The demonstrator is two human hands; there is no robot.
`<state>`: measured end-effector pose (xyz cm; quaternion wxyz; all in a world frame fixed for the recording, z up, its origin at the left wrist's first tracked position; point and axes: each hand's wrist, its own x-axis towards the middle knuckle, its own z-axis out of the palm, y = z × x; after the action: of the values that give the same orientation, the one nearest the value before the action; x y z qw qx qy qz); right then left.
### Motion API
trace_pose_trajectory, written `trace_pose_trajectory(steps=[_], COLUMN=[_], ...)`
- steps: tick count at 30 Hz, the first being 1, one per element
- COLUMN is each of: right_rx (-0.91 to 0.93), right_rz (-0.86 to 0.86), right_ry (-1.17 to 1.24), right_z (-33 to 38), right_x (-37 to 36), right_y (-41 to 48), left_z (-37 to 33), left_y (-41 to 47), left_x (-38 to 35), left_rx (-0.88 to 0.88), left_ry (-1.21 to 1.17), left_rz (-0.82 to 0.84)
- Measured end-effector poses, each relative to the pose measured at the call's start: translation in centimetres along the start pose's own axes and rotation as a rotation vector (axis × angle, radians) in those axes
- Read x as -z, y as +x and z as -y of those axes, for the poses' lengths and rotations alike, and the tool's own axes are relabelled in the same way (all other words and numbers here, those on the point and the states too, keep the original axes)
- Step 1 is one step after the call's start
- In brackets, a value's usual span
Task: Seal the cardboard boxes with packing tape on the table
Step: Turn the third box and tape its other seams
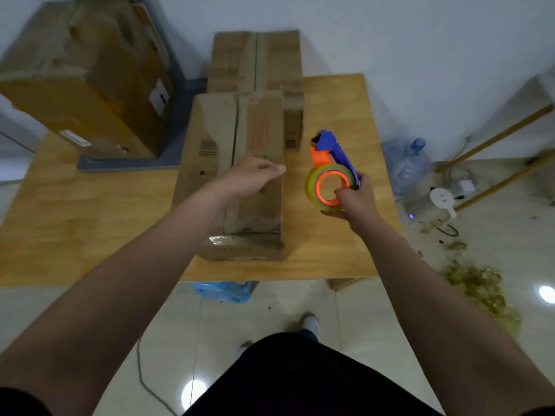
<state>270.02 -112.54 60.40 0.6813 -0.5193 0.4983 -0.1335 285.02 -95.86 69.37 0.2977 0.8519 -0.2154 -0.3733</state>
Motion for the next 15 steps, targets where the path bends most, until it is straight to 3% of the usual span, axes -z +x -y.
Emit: trace_pose_trajectory(steps=[5,15], right_rx=[0.199,0.468], right_rz=[0.023,0.03], right_ry=[-0.039,-0.19], right_z=[4.3,5.1], right_x=[-2.6,-7.2], right_y=[-5.2,-12.4], left_z=[-1.3,0.0], left_y=[-3.1,-10.1], left_x=[3.5,9.5], left_rx=[0.105,0.005], left_ry=[-0.626,-0.661], left_rz=[0.061,0.068])
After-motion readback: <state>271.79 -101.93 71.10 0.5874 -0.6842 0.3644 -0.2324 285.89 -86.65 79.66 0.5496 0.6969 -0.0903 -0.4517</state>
